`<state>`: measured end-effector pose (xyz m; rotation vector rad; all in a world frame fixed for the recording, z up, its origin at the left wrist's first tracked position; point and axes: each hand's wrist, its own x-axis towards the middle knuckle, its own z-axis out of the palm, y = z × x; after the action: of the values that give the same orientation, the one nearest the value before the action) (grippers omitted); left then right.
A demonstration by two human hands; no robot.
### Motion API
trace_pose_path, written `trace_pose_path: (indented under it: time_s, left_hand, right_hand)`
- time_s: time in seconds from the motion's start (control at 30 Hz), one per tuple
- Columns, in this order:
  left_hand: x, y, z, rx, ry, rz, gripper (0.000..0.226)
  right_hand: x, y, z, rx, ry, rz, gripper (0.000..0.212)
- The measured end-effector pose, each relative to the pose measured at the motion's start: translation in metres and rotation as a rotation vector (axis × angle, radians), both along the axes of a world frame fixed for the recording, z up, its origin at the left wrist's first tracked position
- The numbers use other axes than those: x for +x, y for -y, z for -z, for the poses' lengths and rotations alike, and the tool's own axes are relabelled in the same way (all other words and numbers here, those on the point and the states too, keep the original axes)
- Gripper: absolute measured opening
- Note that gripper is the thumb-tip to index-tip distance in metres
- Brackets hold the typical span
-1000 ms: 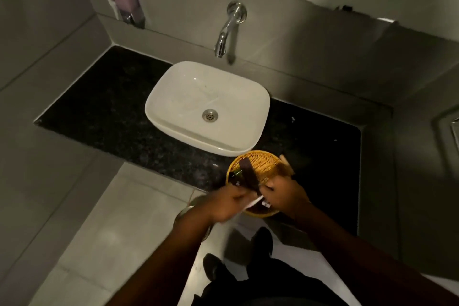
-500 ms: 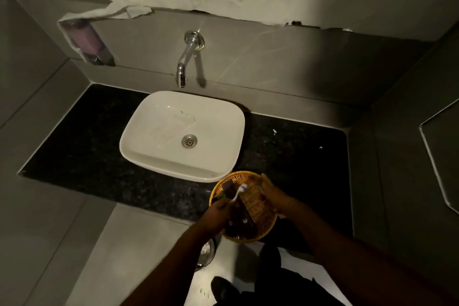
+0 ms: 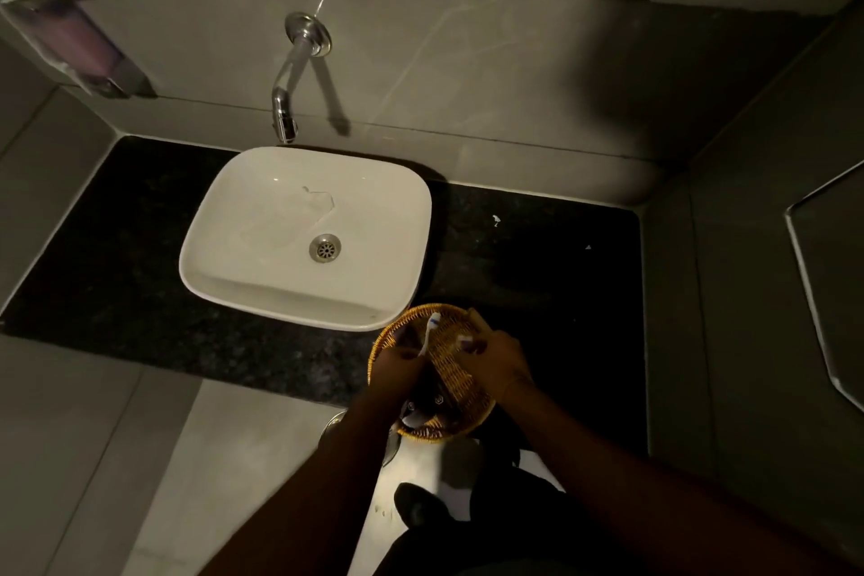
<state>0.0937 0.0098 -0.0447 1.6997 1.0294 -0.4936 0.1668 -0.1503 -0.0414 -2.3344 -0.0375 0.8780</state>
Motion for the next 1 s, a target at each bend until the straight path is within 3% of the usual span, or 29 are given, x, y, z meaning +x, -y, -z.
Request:
trace_pose_path:
  time_s: [0.07, 0.17, 0.33, 0.47, 0.57, 0.8, 0.9, 1.0]
  left_hand:
    - [0.001, 0.000, 0.003, 0.022, 0.006, -0.004, 0.020]
    - [0.002, 0.003, 0.004, -0.027, -0.005, -0.060, 0.011]
    - [0.006, 0.016, 0.007, -0.090, -0.031, -0.175, 0.010]
    - [0.009, 0.027, 0.013, -0.146, -0.032, -0.240, 0.014]
    - [0.010, 0.033, 0.023, -0.139, -0.074, -0.196, 0.023]
    - [0.017, 0.032, 0.038, -0.117, -0.092, -0.184, 0.020]
    - [0.021, 0.029, 0.039, -0.098, -0.098, -0.140, 0.018]
    - [0.026, 0.028, 0.041, -0.082, -0.120, -0.115, 0.017]
  right_hand:
    - [-0.004, 0.003, 0.003, -0.042, -0.031, 0.071, 0.060]
    - [-0.014, 0.006, 0.013, -0.097, -0.076, 0.194, 0.041]
    - [-0.028, 0.002, 0.022, 0.013, -0.292, 0.626, 0.034]
    - [-0.027, -0.002, 0.027, 0.081, -0.344, 0.825, 0.032]
    - [-0.026, -0.005, 0.026, 0.253, -0.410, 1.001, 0.027]
    - [-0.030, -0.007, 0.039, 0.156, -0.430, 0.864, 0.023]
    - [-0.025, -0.005, 0.039, 0.143, -0.440, 0.857, 0.036]
    - [-0.023, -0.006, 0.042, 0.153, -0.421, 0.872, 0.033]
